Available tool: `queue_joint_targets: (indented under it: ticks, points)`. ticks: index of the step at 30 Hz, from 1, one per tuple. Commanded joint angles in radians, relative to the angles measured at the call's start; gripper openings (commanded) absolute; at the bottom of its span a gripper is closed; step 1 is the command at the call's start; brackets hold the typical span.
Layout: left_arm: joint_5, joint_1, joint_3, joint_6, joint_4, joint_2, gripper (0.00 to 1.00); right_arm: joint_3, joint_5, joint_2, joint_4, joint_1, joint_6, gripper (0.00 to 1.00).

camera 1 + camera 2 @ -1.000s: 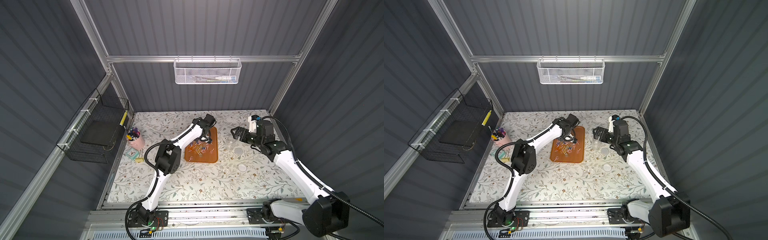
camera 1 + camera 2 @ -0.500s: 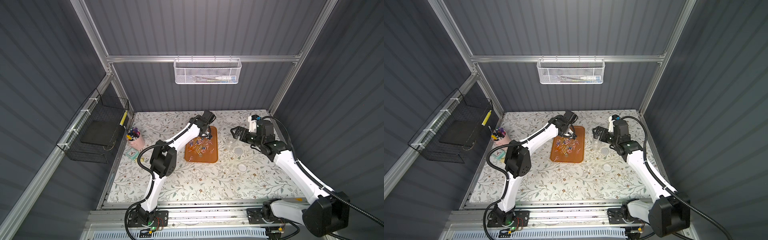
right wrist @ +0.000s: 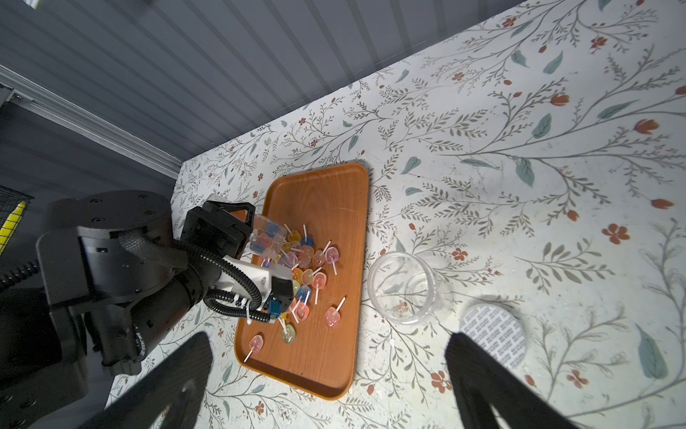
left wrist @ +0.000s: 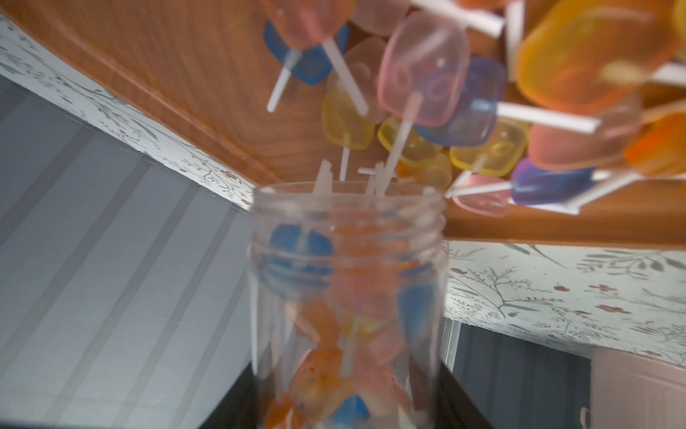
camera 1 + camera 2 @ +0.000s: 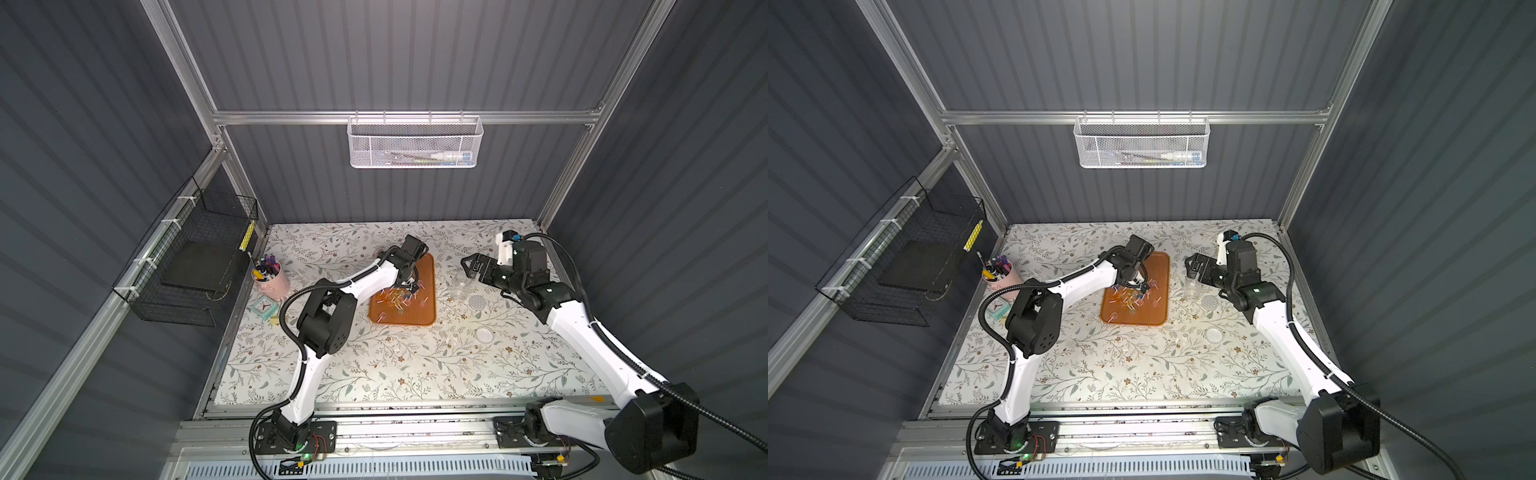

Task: Pour the candies out of the jar
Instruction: 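Pour the candies out of the jar onto the tray.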

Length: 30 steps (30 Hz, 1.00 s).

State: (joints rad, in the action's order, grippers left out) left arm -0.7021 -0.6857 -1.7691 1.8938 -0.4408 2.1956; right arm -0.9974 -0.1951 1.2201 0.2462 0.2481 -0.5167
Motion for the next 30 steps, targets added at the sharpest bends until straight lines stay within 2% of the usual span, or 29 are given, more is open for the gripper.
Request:
queue_joint_targets:
  ticks: [1, 3, 5, 7, 10, 11, 14, 16, 19, 23, 27, 30]
  points:
    - [0.014, 0.002, 0.056, 0.081, 0.126, -0.051, 0.0, 0.016, -0.005, -0.014, -0.013, -0.006, -0.005, 0.99]
    - [0.043, 0.012, 0.108, 0.083, 0.26, -0.064, 0.0, 0.014, -0.005, -0.017, -0.005, -0.006, 0.0, 0.99]
    - [0.08, 0.009, 0.097, 0.039, 0.214, -0.072, 0.0, 0.019, -0.002, -0.022, -0.006, -0.006, -0.003, 0.99]
    - [0.12, 0.013, 0.112, 0.026, 0.276, -0.083, 0.0, 0.02, -0.005, -0.022, -0.009, -0.006, -0.007, 0.99]
    - [0.13, 0.015, 0.068, -0.047, 0.225, -0.078, 0.0, 0.016, -0.005, -0.02, -0.008, -0.006, -0.008, 0.99]
    - [0.174, 0.016, 0.049, -0.126, 0.218, -0.088, 0.0, 0.014, -0.005, -0.021, -0.008, -0.006, -0.007, 0.99]
    - [0.315, 0.046, -0.064, -0.404, 0.05, -0.118, 0.0, 0.011, -0.002, -0.022, -0.006, -0.006, -0.007, 0.99]
    - [0.368, 0.069, -0.065, -0.478, 0.013, -0.15, 0.0, 0.01, -0.004, -0.018, -0.007, -0.006, -0.006, 0.99]
    - [0.402, 0.095, -0.03, -0.525, -0.016, -0.187, 0.0, -0.001, -0.017, -0.006, -0.01, -0.006, -0.012, 0.99]
    - [0.588, 0.175, -0.098, -0.731, -0.186, -0.191, 0.0, -0.006, -0.034, 0.004, -0.021, -0.006, -0.026, 0.99]
    - [0.728, 0.233, -0.046, -0.937, -0.167, -0.226, 0.0, -0.006, -0.039, 0.001, -0.025, -0.006, -0.03, 0.99]
    - [0.929, 0.269, 0.011, -1.136, -0.09, -0.266, 0.0, -0.005, -0.042, -0.001, -0.03, -0.006, -0.034, 0.99]
